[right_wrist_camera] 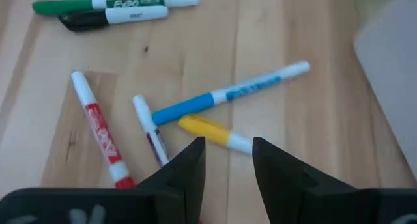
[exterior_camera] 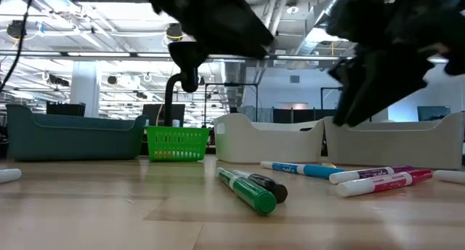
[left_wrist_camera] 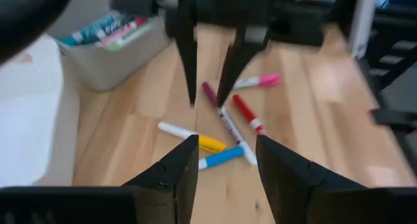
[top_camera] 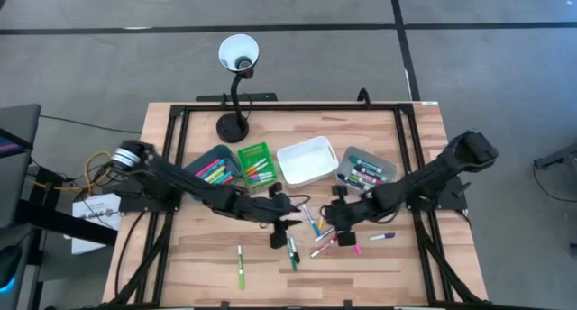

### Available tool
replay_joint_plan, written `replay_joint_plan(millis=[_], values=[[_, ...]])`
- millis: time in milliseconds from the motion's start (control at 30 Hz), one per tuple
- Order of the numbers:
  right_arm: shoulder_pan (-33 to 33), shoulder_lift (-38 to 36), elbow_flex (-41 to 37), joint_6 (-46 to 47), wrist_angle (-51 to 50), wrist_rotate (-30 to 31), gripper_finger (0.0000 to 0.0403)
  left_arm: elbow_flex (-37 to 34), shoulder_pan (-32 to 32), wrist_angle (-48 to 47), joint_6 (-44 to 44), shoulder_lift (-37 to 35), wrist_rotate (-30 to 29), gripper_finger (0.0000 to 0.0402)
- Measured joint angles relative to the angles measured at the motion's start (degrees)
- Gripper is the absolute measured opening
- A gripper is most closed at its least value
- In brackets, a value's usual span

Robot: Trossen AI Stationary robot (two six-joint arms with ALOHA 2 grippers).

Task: Pick & Place Markers
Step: Put the yellow and white highlighter pen into the green bin

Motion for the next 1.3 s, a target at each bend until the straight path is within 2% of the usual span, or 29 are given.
replay_joint_plan(millis=[133, 200, 267, 367, 500, 633, 767, 867, 1033, 1200, 1300], values=[[-1.23, 5.75, 4.50, -7.24, -1.64, -1.23, 0.0122, -5.00, -0.12, 0.05, 0.35, -8.71, -0.18, 0.0145], [-1.99, 8.01, 7.02, -10.30, -3.76, -4.07, 0.0129, -7.22, 0.02, 0.79, 0.29, -12.51, -0.33, 0.0143], [-2.84, 10.31, 9.55, -12.26, -5.80, -6.70, 0.0139, -9.96, 0.04, 0.19, 0.33, -16.43, -0.50, 0.0140], [-3.72, 13.16, 12.07, -14.22, -10.69, -7.43, 0.0154, -13.34, -0.03, 0.48, -0.06, -20.68, -0.40, 0.0136], [-5.01, 16.50, 14.10, -18.13, -14.20, -6.86, 0.0170, -16.83, -0.25, 0.81, -0.26, -23.96, -0.42, 0.0128], [-6.60, 18.94, 14.41, -21.45, -12.12, -7.48, 0.0175, -19.01, -0.46, 2.05, -0.61, -24.69, -0.37, 0.0121], [-8.77, 19.65, 14.43, -23.08, -11.97, -12.49, 0.0152, -20.62, -0.40, 2.90, -0.68, -24.25, -0.44, 0.0115], [-10.19, 19.00, 14.22, -23.96, -11.77, -15.41, 0.0109, -20.79, -0.40, 3.09, -0.68, -23.98, -0.42, 0.0113], [-12.04, 16.87, 14.22, -24.07, -10.74, -14.45, 0.0027, -20.97, -0.40, 3.21, -0.69, -23.98, -0.42, 0.0112], [-13.13, 12.31, 17.63, -24.04, -12.85, -12.90, 0.0034, -20.97, -0.40, 3.40, -0.70, -23.98, -0.42, 0.0112], [-13.45, 9.23, 19.85, -25.56, -7.19, -10.62, 0.0051, -20.97, -0.43, 3.94, -0.68, -24.03, -0.42, 0.0112]])
